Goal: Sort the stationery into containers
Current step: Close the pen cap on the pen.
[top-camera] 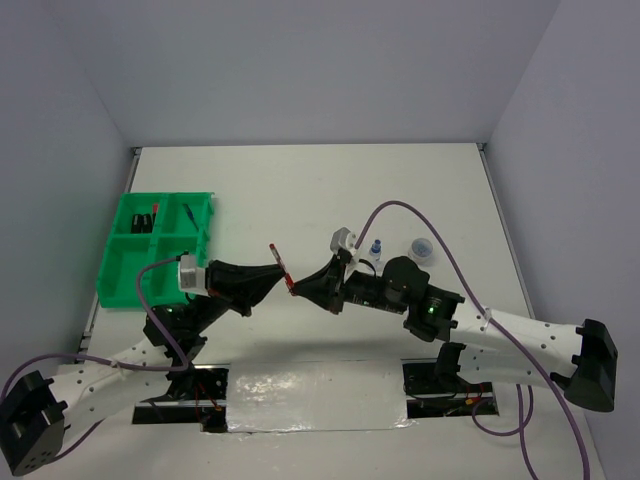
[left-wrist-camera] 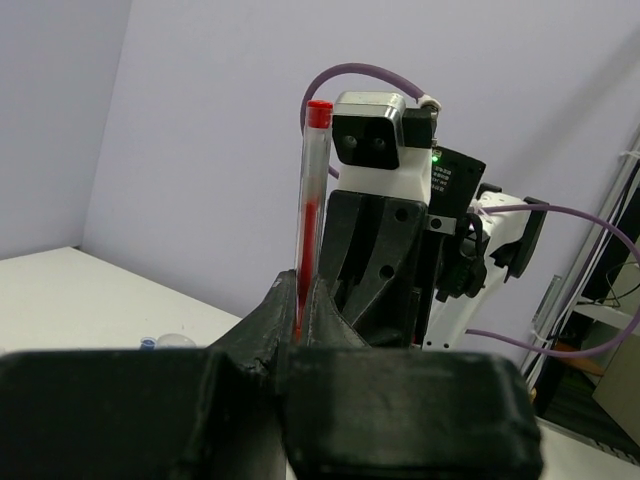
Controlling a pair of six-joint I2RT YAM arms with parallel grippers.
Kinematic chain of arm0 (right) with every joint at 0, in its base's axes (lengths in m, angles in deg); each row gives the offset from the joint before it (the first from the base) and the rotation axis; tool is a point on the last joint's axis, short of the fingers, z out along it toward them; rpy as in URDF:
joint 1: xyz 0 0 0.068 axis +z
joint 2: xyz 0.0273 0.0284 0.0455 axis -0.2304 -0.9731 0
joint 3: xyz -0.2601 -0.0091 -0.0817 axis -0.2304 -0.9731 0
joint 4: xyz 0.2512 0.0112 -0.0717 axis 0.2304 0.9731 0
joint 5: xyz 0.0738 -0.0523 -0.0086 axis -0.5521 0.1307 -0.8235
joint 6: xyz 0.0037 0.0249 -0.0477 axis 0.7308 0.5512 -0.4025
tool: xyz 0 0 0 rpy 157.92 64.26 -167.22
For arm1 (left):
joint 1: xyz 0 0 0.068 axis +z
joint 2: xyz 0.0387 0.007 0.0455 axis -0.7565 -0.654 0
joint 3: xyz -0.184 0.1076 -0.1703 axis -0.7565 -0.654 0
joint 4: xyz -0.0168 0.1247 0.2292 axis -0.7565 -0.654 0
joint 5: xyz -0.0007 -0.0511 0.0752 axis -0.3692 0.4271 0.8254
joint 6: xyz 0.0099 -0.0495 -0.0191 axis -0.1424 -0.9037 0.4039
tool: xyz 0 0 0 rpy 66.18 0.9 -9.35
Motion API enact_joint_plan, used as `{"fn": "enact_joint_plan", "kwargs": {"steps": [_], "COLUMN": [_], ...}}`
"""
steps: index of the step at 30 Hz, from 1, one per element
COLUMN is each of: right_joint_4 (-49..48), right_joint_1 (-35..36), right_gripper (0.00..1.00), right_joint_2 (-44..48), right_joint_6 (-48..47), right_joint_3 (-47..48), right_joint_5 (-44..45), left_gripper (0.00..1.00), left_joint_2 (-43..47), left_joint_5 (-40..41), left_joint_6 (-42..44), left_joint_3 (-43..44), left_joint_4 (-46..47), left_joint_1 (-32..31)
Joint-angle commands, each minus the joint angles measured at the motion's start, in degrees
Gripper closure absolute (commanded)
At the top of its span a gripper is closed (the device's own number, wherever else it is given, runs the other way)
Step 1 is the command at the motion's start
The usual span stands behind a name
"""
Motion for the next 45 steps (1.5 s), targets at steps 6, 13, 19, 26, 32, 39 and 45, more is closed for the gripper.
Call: {"fn": "enact_joint_plan", "kwargs": {"steps": [6, 13, 19, 26, 32, 39, 45], "right_joint_4": [-13.97, -11.79, -7.47, -7.91, -5.09, 3.16, 6.24], "right_joint_1": [-1.43, -1.35, -1.35, -1.52, -1.7, -2.66, -4.68], "right_gripper": [1.0, 1.0, 1.0, 1.0, 1.0, 1.0, 1.0], "right_joint_2": [-0.31, -1.45, -3.38, -4.18, -5.32, -8.04, -10.85], "right_joint_6": [0.85, 2.79, 2.88, 4.46, 8.58, 16.41, 19.49], "right_joint_3": [5.88, 7.89, 10.89, 10.27, 12.38, 14.93, 16.25], "right_joint_5": [-0.24, -2.52, -1.56, -1.56, 1.16, 7.57, 8.11], "left_gripper": [1.0, 1.0, 1.0, 1.0, 1.0, 1.0, 1.0], "left_joint_2": [3.88, 8.37, 5.03, 2.83, 3.36, 4.15, 3.71], "left_joint_5": [3.78, 11.88, 15.65, 17.85, 22.42, 30.59, 34.1], "left_joint_6": [0.03, -2.42, -8.05, -10.51, -14.2, -23.33, -26.42], "left_joint_3": [-2.56, -1.24, -1.23, -2.47, -2.03, -1.06, -1.67], "left_joint_4": [-8.47, -12.34, -9.38, -5.85, -9.88, -23.58, -26.59], "left_joint_1": [-1.2, -1.2, -1.28, -1.2, -1.28, -1.28, -1.28]}}
